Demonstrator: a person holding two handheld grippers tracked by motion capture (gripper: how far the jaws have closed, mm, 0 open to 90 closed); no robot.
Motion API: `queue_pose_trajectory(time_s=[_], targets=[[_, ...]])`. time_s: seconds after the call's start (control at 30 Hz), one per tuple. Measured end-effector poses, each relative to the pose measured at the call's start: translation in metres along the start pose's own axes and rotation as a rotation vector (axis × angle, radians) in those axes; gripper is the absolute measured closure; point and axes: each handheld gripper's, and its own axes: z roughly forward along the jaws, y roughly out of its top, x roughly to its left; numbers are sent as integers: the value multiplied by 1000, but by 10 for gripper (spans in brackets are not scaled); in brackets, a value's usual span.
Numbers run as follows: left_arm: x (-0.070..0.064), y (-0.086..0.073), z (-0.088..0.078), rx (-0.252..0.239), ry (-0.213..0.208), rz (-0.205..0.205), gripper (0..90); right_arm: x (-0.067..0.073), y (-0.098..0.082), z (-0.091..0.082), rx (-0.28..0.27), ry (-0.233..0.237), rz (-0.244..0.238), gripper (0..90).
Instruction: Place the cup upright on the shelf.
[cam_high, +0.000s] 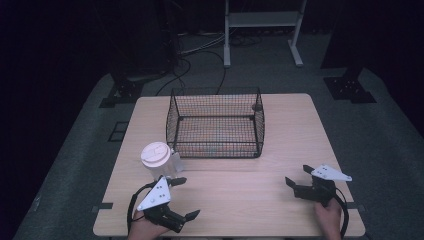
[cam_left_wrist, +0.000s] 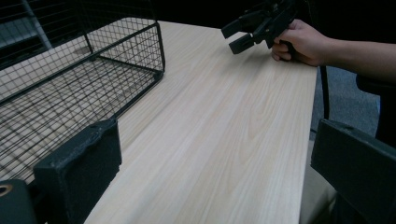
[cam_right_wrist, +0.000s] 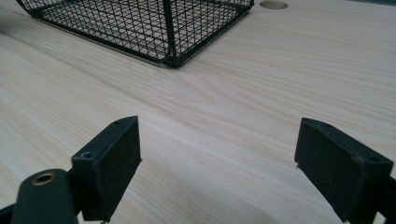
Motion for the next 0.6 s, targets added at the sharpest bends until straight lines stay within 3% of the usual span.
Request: queue_pose_trajectory(time_s=[0.17,0.33,0.6], targets=[[5,-1,-25,-23,27,-24,9,0,0,0,1,0,0,135],[8,-3,-47,-16,40,-18,9,0,0,0,2,-1,0,135],[9,-9,-68,-4,74,-22,9,0,0,1,3,-2,1,135]])
